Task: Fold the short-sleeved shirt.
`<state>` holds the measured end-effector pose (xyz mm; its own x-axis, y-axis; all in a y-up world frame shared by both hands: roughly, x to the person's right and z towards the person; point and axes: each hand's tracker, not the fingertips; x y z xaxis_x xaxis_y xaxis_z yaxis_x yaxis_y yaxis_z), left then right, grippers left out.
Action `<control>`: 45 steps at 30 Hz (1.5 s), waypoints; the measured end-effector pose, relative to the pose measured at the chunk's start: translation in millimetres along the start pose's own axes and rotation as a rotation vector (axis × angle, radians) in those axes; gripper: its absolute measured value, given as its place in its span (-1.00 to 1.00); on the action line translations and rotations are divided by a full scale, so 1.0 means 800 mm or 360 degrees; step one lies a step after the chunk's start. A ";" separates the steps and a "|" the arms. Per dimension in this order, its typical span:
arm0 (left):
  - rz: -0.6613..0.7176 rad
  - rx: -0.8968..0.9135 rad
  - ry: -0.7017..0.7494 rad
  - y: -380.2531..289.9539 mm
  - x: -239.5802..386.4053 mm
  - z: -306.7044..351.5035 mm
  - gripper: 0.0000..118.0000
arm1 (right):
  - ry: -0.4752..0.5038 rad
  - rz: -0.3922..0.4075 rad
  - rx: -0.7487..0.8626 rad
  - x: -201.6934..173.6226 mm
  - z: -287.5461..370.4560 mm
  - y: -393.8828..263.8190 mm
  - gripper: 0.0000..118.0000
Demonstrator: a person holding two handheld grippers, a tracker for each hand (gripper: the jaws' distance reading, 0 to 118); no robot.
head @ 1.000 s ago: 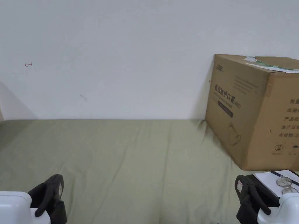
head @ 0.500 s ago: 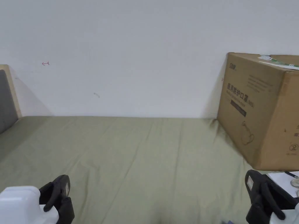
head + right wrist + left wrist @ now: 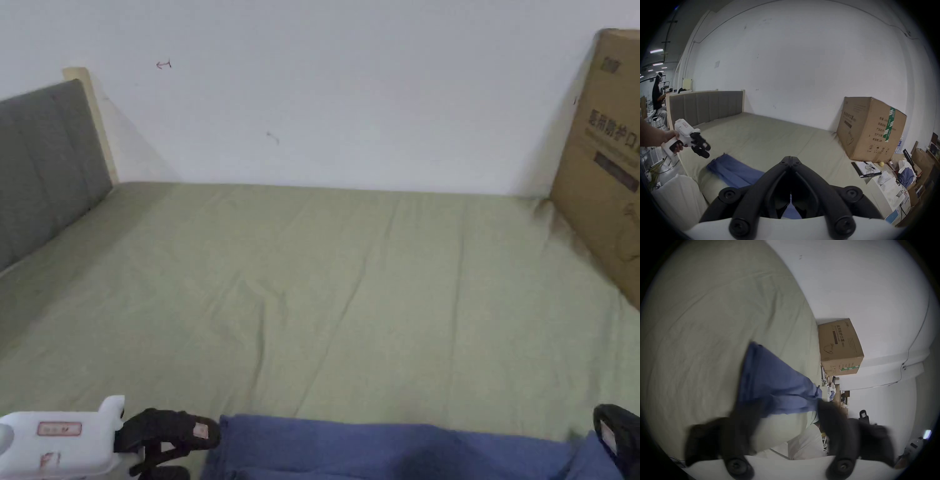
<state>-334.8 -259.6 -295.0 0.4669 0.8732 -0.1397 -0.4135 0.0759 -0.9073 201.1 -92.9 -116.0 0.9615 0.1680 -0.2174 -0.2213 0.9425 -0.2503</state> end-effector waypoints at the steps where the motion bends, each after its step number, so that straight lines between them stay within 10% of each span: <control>1: 0.0022 -0.0005 0.0020 0.004 -0.013 -0.008 0.98 | 0.0018 0.0014 -0.0022 -0.005 -0.004 0.001 -1.00; 9: 0.0165 -0.0009 -0.0444 0.023 -0.053 -0.053 1.00 | 0.0125 0.0234 -0.0120 -0.033 -0.040 0.008 -1.00; 15: -0.0048 -0.0082 -0.0331 0.022 -0.046 -0.111 0.96 | 0.0161 0.0260 -0.0169 -0.043 -0.070 0.011 -1.00; 16: -0.0081 -0.0061 -0.0301 0.018 -0.042 -0.114 0.71 | 0.0162 0.0263 -0.0169 -0.045 -0.073 0.012 -1.00; 17: -0.0102 -0.0048 -0.0280 0.017 -0.042 -0.115 -0.42 | 0.0167 0.0259 -0.0168 -0.045 -0.073 0.013 -1.00; 18: -0.0122 -0.0003 -0.0179 0.015 -0.044 -0.118 -0.94 | 0.0178 0.0243 -0.0166 -0.046 -0.073 0.014 -1.00; 20: -0.0064 0.0011 0.0314 0.003 -0.057 -0.131 -0.94 | 0.0200 0.0201 -0.0169 -0.046 -0.072 0.014 -1.00; 21: 0.0049 0.0063 -0.0055 0.002 -0.051 -0.124 -0.94 | 0.0209 0.0187 -0.0177 -0.046 -0.071 0.013 -1.00; 35: -0.0877 0.0298 0.1393 -0.011 0.120 -0.032 -0.94 | 0.0088 -0.0059 -0.0136 -0.002 -0.037 -0.014 -1.00; 45: -0.0651 -0.0116 0.0580 -0.076 0.229 -0.202 -0.70 | 0.0032 -0.0202 -0.0162 0.045 -0.006 -0.027 -1.00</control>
<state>-97.9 -182.4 -329.7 0.8239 0.5553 0.1136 -0.0925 0.3294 -0.9397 239.4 -108.5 -123.2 0.9796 0.0428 -0.1966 -0.1148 0.9214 -0.3713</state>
